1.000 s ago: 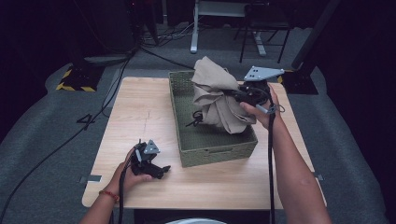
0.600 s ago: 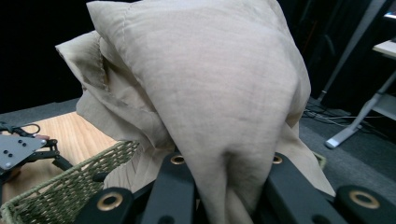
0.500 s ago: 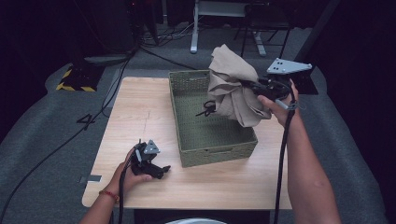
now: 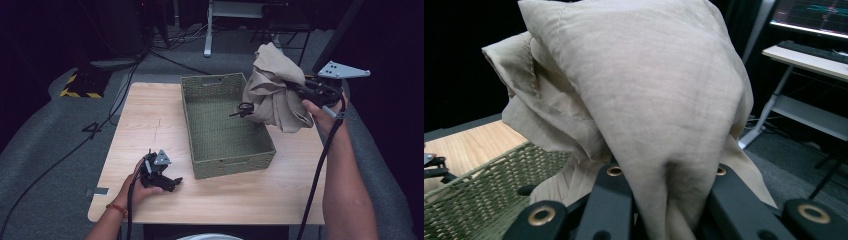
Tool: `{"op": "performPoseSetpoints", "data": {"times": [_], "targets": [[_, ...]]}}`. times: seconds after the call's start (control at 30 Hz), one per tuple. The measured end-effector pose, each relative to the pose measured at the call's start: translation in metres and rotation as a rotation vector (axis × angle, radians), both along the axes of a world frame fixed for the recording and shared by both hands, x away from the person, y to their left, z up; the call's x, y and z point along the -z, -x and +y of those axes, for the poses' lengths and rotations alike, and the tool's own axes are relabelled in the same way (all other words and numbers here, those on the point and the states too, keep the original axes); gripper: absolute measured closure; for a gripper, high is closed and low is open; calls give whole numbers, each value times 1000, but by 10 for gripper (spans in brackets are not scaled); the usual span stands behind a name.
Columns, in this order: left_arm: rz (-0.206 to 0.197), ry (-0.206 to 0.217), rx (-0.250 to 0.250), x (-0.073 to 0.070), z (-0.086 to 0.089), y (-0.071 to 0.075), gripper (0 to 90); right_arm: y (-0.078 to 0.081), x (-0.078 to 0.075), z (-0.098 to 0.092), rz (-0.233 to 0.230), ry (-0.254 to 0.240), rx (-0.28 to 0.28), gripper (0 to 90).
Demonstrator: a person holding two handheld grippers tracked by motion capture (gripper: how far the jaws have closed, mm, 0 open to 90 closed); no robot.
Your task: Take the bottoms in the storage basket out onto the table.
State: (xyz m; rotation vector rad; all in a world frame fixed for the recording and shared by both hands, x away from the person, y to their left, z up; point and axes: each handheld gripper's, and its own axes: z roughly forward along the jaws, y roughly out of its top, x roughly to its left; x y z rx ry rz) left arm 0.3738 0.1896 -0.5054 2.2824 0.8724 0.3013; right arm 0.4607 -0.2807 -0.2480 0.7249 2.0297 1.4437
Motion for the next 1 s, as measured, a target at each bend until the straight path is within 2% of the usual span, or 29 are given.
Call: {"op": "performPoseSetpoints", "data": {"times": [0.03, 0.1, 0.13, 0.27, 0.43, 0.63, 0.8, 1.0], "targets": [[0, -1, 0, 0, 0, 0, 1, 0, 0, 0, 0, 0, 0, 822], [0, 0, 0, 0, 0, 0, 1, 1, 2, -15, -3, -14, 25, 822], [0, -1, 0, 0, 0, 0, 1, 1, 2, -15, -3, -14, 25, 822], [0, 0, 0, 0, 0, 0, 2, 3, 4, -35, -3, -32, 60, 822], [-2, 2, -4, 0, -1, 0, 2, 11, 0, -58, -23, -70, 97, 822], [-2, 1, -3, 0, -1, 0, 2, 20, -6, -75, -43, -82, 126, 822], [-2, 0, -3, 0, -1, 0, 1, 23, -2, -83, -32, -67, 145, 822], [-4, -1, -2, 0, 0, -1, 2, 28, -2, -99, -41, -89, 174, 822]]}}
